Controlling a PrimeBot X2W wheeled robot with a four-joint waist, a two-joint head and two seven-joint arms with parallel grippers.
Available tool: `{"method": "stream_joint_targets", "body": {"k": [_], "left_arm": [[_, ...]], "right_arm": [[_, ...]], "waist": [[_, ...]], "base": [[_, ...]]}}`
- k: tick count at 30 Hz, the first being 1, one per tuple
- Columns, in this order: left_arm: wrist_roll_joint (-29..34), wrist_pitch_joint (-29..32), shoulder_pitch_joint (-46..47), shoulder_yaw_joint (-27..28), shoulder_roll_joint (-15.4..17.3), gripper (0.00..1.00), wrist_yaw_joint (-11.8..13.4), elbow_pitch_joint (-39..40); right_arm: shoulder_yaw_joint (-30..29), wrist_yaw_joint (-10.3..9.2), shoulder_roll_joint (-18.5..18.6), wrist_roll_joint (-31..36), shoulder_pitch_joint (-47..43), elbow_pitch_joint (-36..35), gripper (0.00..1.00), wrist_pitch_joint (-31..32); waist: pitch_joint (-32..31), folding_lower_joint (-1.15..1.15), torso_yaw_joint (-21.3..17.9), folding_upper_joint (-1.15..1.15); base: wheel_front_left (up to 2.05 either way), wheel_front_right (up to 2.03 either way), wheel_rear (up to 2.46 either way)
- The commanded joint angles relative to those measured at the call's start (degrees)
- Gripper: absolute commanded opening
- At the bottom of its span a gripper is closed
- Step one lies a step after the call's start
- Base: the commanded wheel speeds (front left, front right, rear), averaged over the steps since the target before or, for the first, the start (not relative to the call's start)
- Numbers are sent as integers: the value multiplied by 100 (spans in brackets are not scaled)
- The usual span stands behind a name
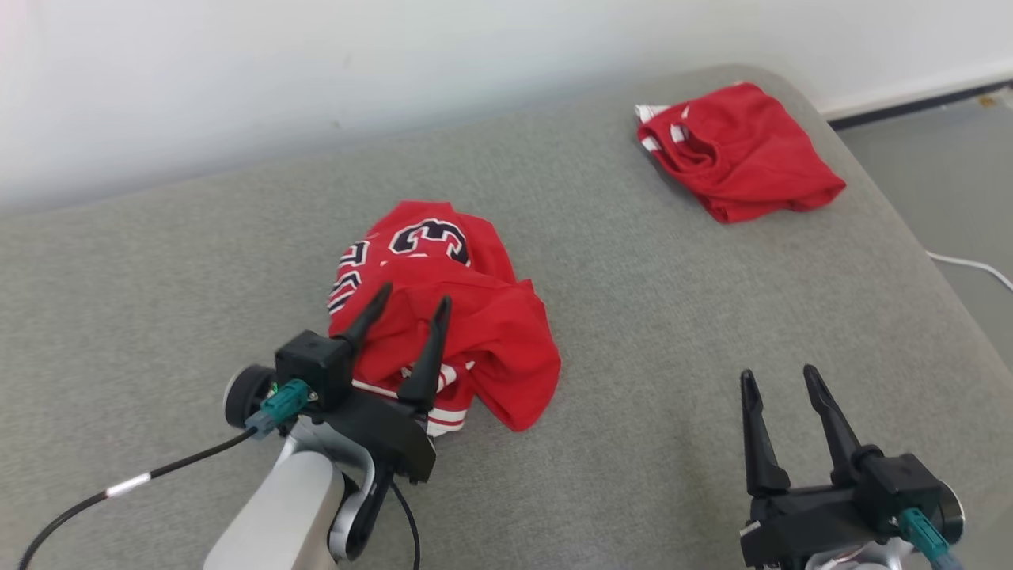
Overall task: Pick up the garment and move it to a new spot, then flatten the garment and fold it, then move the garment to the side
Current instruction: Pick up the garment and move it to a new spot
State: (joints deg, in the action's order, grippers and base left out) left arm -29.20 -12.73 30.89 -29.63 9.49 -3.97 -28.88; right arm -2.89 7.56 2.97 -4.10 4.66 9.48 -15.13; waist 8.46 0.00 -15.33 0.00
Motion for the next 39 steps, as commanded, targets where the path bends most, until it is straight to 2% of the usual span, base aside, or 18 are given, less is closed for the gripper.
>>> {"method": "stream_joint_targets", "body": {"k": [1,7,11,17,21,33,37,39], "left_arm": [[55,-99,32,63,15,100,52,137],[277,-246,-308,525,247,100,306,883],[447,-244,-752,1102,466,100,453,1471],[623,-246,-1328,1606,643,100,520,1781],[727,-247,-1788,1916,729,100,451,1857],[1072,-248,-2902,2629,471,100,547,2293],[1115,-248,-3205,2864,335,100,432,2468],[1156,-248,-3330,2933,262,100,298,2531]], "right_arm": [[-44,-17,-17,22,-97,-6,100,0],[-58,-17,-18,27,-253,-45,100,0],[-76,-17,-16,56,-304,-33,100,0],[-87,-17,-16,85,-374,-11,100,0],[-92,-17,-16,115,-409,-4,100,0],[-151,-17,-16,221,-577,-90,100,0],[-134,-17,-17,201,-622,-99,100,0],[-126,-17,-16,180,-642,-90,100,0]], "waist": [[-225,0,206,0],[-491,0,518,0],[-627,0,736,0],[-746,0,890,0],[-819,0,967,0],[-953,0,1115,0],[-981,0,1142,0],[-996,0,1153,0]], "base": [[0,0,0],[0,0,0],[0,0,0],[0,0,0],[0,0,0],[0,0,0],[0,0,0],[0,0,0]]}}
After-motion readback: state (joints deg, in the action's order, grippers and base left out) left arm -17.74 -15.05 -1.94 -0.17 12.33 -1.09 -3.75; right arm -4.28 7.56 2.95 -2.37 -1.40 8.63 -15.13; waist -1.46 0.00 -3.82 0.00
